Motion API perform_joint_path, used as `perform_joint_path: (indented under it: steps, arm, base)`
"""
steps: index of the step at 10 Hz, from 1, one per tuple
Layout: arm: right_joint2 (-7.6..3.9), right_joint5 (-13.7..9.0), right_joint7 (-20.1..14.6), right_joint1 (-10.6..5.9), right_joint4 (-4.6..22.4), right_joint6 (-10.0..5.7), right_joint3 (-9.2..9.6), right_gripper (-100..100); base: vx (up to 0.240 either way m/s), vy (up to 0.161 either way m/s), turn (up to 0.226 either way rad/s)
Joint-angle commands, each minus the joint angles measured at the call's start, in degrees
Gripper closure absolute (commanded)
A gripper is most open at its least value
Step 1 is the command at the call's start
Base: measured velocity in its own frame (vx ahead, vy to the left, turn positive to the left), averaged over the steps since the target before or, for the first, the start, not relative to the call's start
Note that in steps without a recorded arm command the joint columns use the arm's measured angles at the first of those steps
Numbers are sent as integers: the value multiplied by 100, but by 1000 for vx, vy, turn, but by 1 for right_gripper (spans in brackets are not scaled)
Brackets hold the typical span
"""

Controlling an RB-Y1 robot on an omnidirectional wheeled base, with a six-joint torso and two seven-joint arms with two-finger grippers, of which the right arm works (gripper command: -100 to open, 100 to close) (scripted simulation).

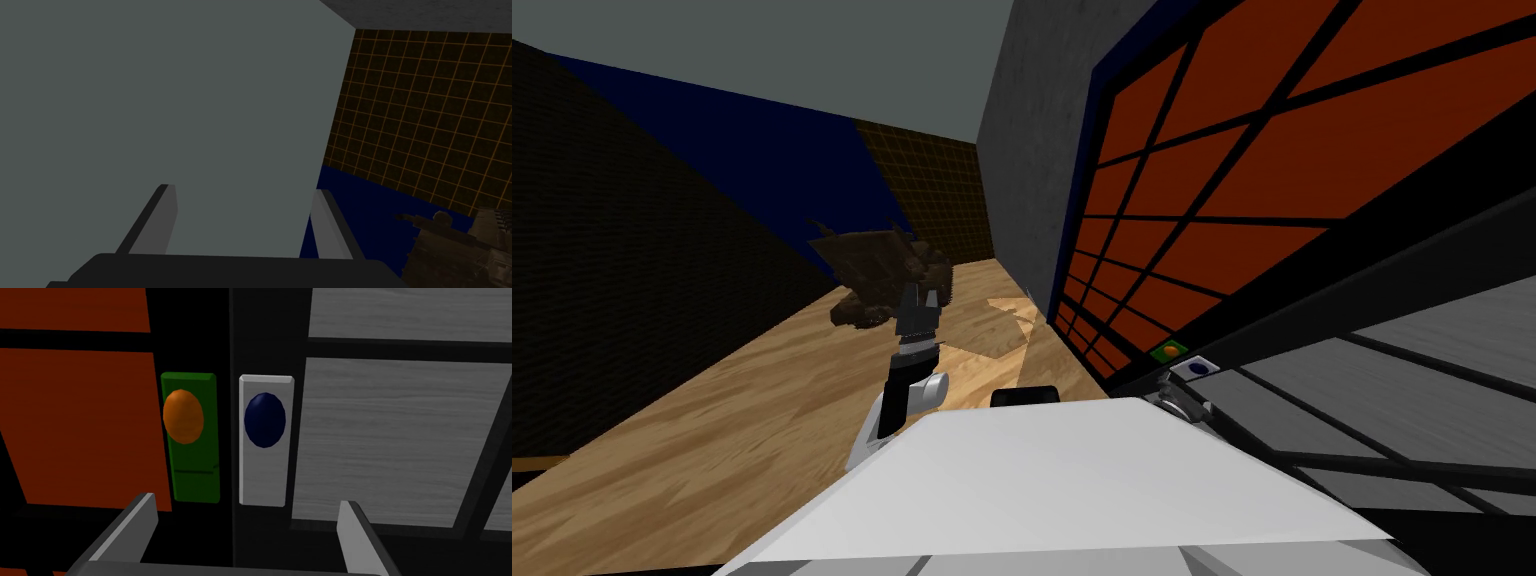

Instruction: Pull the door open

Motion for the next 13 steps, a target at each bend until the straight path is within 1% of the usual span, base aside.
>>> perform_joint_path:
  steps: [1, 2, 3, 4, 5, 6, 7, 8, 10, 12, 13]
  arm:
    - [51, -4, -34, 119, 69, -5, 7, -100]
    - [62, -5, -47, 157, 90, -7, 8, -100]
    - [83, -8, -75, 235, 135, -12, 11, -100]
    - [83, -8, -75, 235, 135, -12, 11, -100]
    - [104, -11, -122, 353, 200, -21, 15, -100]
    - [104, -11, -122, 353, 200, -21, 15, -100]
    - [120, -15, -178, 481, 270, -31, 20, -100]
    - [123, -15, -190, 508, 285, -33, 20, -100]
    - [136, -18, -281, 700, 390, -51, 28, -100]
    - [140, -19, -354, 841, 466, -65, 36, -100]
    - [138, -17, -446, 1007, 555, -85, 47, -100]
  base:
    - [-47, 58, -109]
    - [-94, 128, -142]
    - [-135, 133, -120]
    - [-90, 96, -37]
    - [-68, 81, -132]
    - [-57, 56, -76]
    - [-63, 56, -128]
    - [-68, 61, -127]
    - [-74, 63, -149]
    - [-61, 58, -128]
    - [-59, 50, -273]
